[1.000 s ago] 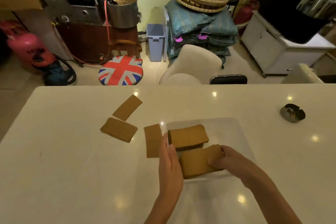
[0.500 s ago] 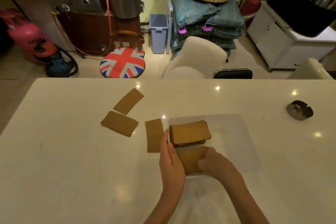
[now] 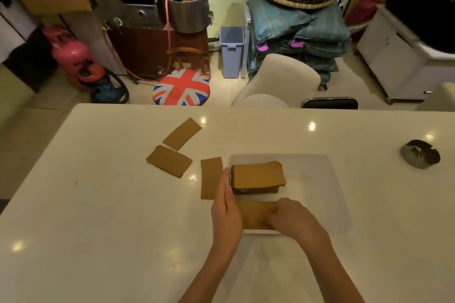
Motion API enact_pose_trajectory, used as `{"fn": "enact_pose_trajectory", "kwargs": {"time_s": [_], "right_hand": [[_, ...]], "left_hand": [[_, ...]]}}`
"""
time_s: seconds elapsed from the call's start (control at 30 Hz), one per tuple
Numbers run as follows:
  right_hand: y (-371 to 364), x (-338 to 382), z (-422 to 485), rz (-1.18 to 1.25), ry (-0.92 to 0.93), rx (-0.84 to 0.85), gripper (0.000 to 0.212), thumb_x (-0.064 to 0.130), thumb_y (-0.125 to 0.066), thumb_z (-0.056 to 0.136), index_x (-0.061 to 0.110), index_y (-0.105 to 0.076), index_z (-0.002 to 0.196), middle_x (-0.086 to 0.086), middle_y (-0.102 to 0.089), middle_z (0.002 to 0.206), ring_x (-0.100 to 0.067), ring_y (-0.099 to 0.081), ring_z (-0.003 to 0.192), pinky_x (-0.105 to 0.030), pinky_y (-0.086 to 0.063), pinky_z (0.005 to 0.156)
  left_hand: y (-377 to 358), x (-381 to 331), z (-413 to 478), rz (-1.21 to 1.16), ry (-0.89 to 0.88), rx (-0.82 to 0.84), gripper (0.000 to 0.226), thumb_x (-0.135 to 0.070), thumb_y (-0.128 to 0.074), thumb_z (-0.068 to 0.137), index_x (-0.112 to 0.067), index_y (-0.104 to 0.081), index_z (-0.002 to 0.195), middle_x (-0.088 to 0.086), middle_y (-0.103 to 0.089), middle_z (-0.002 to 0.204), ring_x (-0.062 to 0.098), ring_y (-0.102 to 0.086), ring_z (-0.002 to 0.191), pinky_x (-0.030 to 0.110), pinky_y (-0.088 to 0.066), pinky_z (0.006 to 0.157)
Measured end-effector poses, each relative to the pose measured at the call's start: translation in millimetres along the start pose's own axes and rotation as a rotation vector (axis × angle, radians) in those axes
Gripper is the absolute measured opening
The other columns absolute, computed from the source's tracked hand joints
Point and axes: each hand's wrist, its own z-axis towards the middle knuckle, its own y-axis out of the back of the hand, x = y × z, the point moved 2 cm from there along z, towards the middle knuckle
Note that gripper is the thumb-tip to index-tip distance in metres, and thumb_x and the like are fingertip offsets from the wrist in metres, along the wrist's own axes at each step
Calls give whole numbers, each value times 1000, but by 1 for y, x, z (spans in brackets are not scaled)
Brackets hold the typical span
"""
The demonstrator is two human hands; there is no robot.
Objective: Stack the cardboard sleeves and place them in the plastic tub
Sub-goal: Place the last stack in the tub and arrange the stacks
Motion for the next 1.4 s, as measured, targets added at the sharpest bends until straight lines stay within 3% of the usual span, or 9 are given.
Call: {"fn": "enact_pose_trajectory", "kwargs": {"time_s": [0.13, 0.23, 0.33, 0.53, 0.93, 1.03, 1.1, 1.2, 1.4], "right_hand": [[26, -20, 0, 253, -32, -146, 65, 54, -46, 96, 6, -43, 140, -9, -54, 136, -25, -53, 119, -31, -43, 90], [33, -16, 15, 750, -14, -249, 85, 56, -49, 93, 9, -15, 155, -9, -26, 160, -28, -30, 145, -39, -28, 114], [20, 2, 27, 988, -23, -126, 80, 52, -52, 94, 15, -17, 156, -5, -27, 159, -27, -31, 144, -39, -28, 114], [-2, 14, 27, 953, 27, -133, 66, 47, -60, 84, 19, -42, 141, -5, -53, 138, -27, -54, 119, -46, -46, 103], [17, 14, 29, 1046, 37, -58, 77, 63, -32, 96, 21, -10, 156, -3, -20, 162, -27, -24, 147, -43, -21, 117], [19, 14, 23, 977, 30, -96, 78, 67, -27, 95, 21, -13, 156, -3, -23, 161, -27, -26, 146, -43, -21, 117], [23, 3, 12, 748, 40, -252, 74, 64, -33, 95, 18, -25, 153, -4, -35, 156, -27, -37, 140, -42, -30, 112], [28, -17, -12, 322, 191, -534, 35, 39, -47, 99, 22, -58, 127, 3, -64, 126, -14, -60, 106, -29, -46, 91], [-9, 7, 3, -34, 436, -214, 39, 23, -52, 95, 31, -56, 134, 6, -60, 133, -15, -57, 119, -27, -45, 100]], "left_hand": [[1, -1, 2, 33, 4, 10, 43, -28, -28, 107, -37, -31, 149, -24, -35, 146, -7, -29, 135, -13, -26, 88], [1, 1, 3, 47, 13, 49, 45, -32, -26, 107, -38, -25, 152, -24, -32, 148, -6, -26, 136, -11, -24, 88], [0, 3, 4, 34, 18, 77, 47, -32, -26, 107, -36, -23, 154, -23, -31, 148, -5, -27, 136, -12, -27, 85], [2, -1, 3, 25, 12, 98, 46, -30, -25, 108, -38, -25, 153, -23, -34, 146, -6, -32, 130, -13, -31, 78], [5, 1, 4, 69, 5, 111, 48, -37, -22, 107, -39, -20, 154, -15, -30, 157, 0, -29, 137, -13, -33, 75], [4, 3, 4, 85, 3, 101, 48, -37, -22, 107, -39, -19, 155, -14, -31, 156, -1, -29, 133, -11, -36, 74], [3, 3, 2, 121, -30, 70, 50, -38, -23, 106, -38, -17, 155, -14, -31, 156, -1, -29, 135, -3, -36, 92], [3, 0, 1, 200, -106, 28, 53, -39, -25, 103, -38, -14, 155, -17, -27, 158, 0, -28, 141, 8, -28, 108], [3, 7, 6, 123, -104, 65, 47, -26, -29, 107, -35, -28, 153, -20, -33, 153, -24, -31, 125, -11, -26, 90]]}}
